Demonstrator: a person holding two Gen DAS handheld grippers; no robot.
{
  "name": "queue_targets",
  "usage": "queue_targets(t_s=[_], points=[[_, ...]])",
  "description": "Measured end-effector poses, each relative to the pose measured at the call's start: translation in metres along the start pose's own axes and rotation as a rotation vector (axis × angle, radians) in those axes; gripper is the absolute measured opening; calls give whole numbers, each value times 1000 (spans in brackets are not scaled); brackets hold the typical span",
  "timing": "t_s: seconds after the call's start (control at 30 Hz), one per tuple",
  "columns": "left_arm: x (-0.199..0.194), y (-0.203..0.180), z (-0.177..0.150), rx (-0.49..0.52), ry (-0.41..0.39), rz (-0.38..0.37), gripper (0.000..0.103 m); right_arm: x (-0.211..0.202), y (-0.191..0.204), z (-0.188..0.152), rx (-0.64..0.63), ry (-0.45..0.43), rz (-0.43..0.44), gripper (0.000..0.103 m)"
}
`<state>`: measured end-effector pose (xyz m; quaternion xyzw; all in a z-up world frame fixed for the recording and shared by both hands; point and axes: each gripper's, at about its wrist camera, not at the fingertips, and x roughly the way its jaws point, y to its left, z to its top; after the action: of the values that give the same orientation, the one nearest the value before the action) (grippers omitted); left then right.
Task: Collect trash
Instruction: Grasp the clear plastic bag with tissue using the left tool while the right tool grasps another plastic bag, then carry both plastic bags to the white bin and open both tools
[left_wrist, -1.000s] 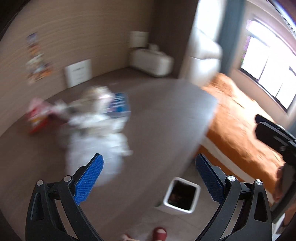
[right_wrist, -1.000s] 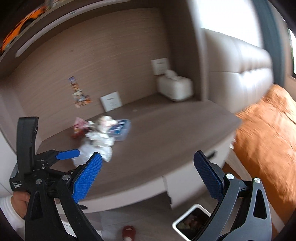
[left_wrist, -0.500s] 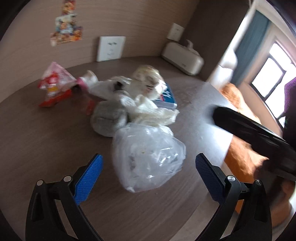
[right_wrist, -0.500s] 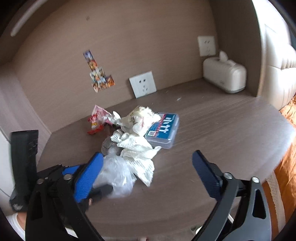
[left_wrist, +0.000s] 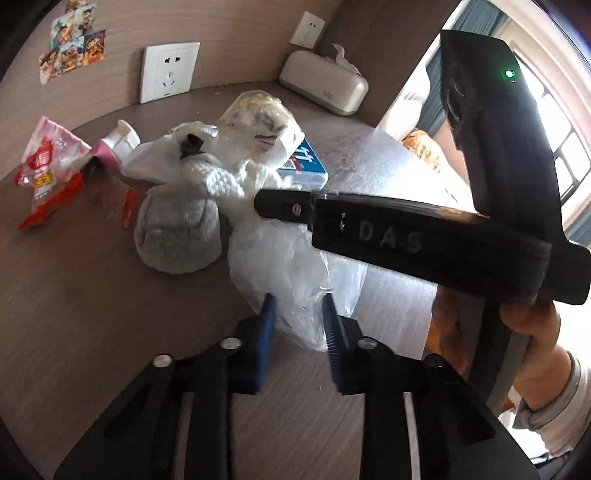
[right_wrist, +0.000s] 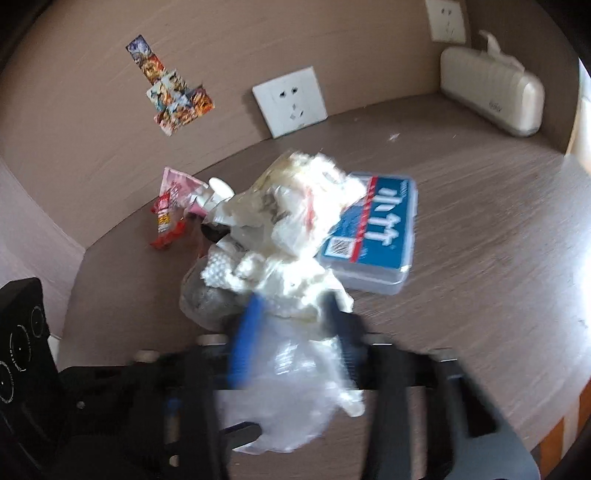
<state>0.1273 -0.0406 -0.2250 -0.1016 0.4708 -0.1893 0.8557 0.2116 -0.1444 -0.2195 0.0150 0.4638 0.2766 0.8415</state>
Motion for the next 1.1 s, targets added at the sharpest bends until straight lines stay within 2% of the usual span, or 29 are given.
queue_targets(t_s=[0.07,0.27,0.47,0.6,0.73,0.9,1.1], points=[[1,0,1,3,7,-16,15,-1,0,0,27,16,24,18],[-5,-7,-2,17,6,-27,9,-18,-16,-6,169,6,116,14],[-37,-27,-2,56,-13,-41,9,-61,0,-15,158,-65,123,13],[-60,-47,2,92,-37,-56,9,-96,15,-19,132,-135,99,13],[-70,-74,12,155,-57,-64,9,-131,13,-24,149,-205,74,13],[-72,-120,23,257,-70,-112,9,-181,-7,-36,205,-296,18,13],[-56,-191,27,419,-32,-192,9,-241,-46,-71,327,-395,-84,13]])
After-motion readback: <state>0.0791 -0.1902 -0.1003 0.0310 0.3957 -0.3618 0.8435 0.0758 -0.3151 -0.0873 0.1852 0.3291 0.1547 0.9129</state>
